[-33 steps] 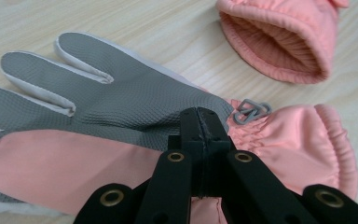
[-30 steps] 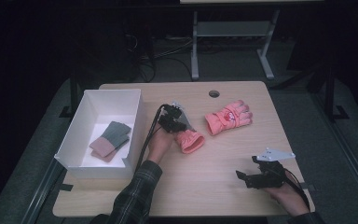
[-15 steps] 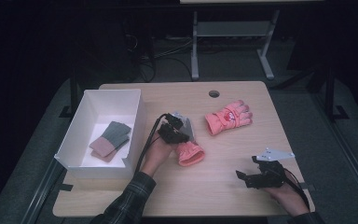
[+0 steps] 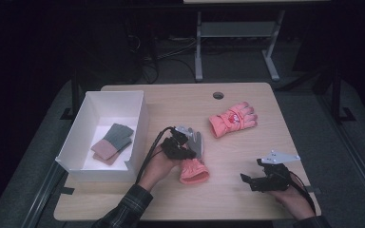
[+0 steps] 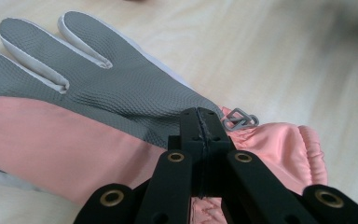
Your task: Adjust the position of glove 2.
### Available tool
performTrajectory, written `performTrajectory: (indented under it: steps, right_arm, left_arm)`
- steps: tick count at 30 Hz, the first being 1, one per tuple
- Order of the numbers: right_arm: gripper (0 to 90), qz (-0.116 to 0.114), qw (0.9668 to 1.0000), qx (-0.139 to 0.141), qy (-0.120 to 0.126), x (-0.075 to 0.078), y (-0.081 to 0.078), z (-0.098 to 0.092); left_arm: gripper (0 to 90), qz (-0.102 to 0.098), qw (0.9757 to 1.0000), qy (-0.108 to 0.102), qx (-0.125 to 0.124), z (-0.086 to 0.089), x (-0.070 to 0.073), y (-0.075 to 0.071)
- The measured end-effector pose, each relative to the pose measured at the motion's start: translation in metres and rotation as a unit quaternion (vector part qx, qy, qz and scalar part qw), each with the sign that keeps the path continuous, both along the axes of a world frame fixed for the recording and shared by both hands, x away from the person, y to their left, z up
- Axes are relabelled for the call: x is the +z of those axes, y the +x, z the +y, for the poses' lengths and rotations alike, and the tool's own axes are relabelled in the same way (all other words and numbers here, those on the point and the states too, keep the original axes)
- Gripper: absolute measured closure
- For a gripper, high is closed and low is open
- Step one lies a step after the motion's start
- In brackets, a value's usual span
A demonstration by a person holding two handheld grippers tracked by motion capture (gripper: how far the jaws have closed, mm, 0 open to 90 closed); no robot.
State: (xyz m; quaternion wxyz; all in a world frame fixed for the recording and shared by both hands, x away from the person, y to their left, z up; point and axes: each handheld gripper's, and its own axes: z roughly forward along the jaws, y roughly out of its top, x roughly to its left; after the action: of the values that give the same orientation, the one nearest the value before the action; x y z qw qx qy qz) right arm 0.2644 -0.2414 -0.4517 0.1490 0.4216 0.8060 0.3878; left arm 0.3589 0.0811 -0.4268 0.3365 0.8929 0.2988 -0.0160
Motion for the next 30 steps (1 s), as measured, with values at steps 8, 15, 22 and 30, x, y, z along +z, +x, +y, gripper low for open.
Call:
performTrajectory:
  steps: [8, 15, 22, 30]
  right_arm:
    - [12.6, 0.000, 1.0000, -0.001, -0.001, 0.000, 0.000, 0.000]
    - [12.6, 0.000, 1.0000, 0.000, -0.002, 0.000, 0.000, 0.000]
    - [12.6, 0.002, 1.0000, 0.000, -0.002, -0.001, 0.000, 0.001]
    - [12.6, 0.002, 1.0000, 0.001, -0.003, -0.001, 0.001, 0.001]
  left_arm:
    - [90.0, 0.008, 0.9996, -0.006, -0.027, -0.004, 0.000, -0.024]
    - [90.0, 0.020, 0.9981, -0.010, -0.057, -0.007, -0.001, -0.046]
    - [89.9, 0.024, 0.9969, -0.030, -0.068, -0.007, 0.006, -0.055]
    - [89.9, -0.029, 0.9989, -0.033, 0.019, 0.017, 0.028, -0.031]
